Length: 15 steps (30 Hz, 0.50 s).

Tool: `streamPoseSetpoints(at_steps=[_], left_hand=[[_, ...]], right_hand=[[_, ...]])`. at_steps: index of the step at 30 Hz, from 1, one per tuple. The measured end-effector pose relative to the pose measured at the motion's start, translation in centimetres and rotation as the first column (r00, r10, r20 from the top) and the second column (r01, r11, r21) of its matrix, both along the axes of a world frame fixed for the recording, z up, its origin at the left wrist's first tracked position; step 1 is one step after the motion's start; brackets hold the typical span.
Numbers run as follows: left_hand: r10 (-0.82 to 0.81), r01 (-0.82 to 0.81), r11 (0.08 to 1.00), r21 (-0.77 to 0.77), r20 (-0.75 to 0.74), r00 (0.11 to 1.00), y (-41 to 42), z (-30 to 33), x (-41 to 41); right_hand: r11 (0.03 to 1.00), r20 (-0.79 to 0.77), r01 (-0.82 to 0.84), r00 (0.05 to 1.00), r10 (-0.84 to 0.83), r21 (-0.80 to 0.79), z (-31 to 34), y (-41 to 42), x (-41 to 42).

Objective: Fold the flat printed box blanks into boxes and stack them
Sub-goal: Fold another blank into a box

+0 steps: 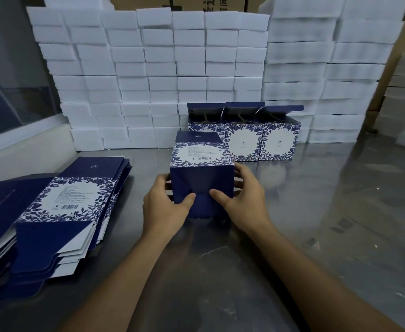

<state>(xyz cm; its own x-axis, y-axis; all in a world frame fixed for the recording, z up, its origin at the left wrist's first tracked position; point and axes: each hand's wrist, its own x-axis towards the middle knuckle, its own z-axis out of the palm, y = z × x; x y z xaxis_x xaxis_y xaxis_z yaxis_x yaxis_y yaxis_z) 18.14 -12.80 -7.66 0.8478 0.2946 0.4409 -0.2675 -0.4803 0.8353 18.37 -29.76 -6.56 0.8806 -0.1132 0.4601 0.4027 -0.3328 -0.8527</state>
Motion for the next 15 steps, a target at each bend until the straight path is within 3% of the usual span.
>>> streamPoseSetpoints(at_steps=[8, 15], left_hand=[[0.085, -0.091, 0.995, 0.041, 0.126, 0.988, -0.55, 0.53, -0.89], [0.093, -0.097, 0.994, 0.042, 0.091, 0.991, -0.76, 0.25, -0.60]], right_hand=[[0.997, 0.072, 0.071, 0.995, -0.072, 0.021, 0.18, 0.41, -0.12], [0.998, 0.084, 0.060, 0.995, -0.057, -0.027, -0.12, 0.52, -0.11]])
